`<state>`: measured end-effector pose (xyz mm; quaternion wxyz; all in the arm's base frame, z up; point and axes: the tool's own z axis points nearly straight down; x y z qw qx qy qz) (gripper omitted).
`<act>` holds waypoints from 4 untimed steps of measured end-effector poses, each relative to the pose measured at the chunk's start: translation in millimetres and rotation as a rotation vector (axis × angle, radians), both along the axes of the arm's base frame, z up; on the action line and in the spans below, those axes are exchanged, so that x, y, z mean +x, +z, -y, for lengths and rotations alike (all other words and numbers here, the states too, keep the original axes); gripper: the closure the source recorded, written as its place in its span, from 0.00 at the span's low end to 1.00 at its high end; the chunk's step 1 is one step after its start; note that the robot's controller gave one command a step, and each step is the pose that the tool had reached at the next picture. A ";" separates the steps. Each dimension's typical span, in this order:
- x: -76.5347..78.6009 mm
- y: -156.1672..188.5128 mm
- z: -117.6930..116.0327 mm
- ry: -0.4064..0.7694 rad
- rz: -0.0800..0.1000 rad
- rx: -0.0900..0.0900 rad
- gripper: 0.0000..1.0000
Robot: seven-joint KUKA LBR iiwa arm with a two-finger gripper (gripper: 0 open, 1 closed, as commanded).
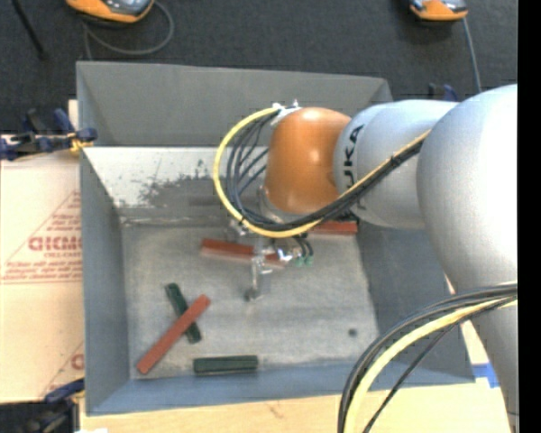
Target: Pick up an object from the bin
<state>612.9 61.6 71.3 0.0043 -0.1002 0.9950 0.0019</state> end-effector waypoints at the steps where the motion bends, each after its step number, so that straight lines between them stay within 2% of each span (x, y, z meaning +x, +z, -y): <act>1: -7.2 31.2 29.1 -0.081 0.003 -0.002 0.00; 2: 22.4 -1.6 0.4 -0.004 -0.001 -0.004 0.00; 3: 22.1 -0.1 0.8 -0.007 -0.002 -0.003 1.00; 4: 13.0 148.5 34.1 0.150 0.006 -0.007 1.00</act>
Offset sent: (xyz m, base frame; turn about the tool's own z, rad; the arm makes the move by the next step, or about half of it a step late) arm -0.0093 -0.0281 0.0289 0.0822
